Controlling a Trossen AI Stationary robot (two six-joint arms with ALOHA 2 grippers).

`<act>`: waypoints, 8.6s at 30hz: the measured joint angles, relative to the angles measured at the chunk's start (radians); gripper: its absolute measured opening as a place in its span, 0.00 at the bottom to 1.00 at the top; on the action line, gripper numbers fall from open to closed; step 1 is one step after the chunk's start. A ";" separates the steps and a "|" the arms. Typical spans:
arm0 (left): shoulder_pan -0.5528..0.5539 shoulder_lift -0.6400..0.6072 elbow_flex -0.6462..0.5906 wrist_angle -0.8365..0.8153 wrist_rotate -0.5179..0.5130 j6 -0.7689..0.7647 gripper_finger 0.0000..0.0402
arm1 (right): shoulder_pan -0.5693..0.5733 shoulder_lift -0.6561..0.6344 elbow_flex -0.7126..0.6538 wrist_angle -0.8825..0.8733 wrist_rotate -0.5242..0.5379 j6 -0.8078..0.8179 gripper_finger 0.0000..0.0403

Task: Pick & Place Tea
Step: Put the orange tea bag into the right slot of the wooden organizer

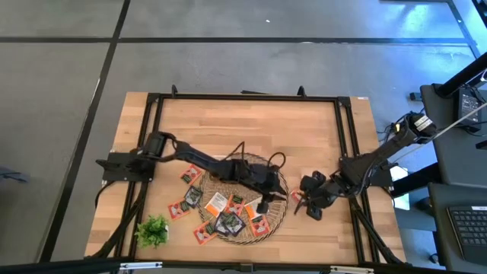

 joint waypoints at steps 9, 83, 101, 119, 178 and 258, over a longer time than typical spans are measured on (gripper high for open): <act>-0.011 0.043 0.080 0.026 -0.063 0.011 0.21 | 0.078 0.000 0.000 -0.131 0.048 -0.050 0.42; 0.017 0.156 0.147 0.043 -0.151 0.047 0.06 | 0.417 0.696 0.297 -0.528 0.436 -0.175 0.42; 0.017 0.156 0.146 0.043 -0.150 0.047 0.06 | 0.397 0.757 0.298 -0.530 0.481 -0.233 0.42; 0.017 0.156 0.146 0.043 -0.150 0.047 0.05 | 0.396 0.758 0.278 -0.518 0.508 -0.230 0.41; 0.022 -0.029 0.145 -0.139 -0.043 0.105 0.03 | 0.396 0.571 0.523 -0.878 0.532 0.353 0.01; -0.127 -0.788 -0.585 -0.003 -0.190 0.028 0.03 | -0.482 0.233 -0.235 1.088 0.126 -0.618 0.01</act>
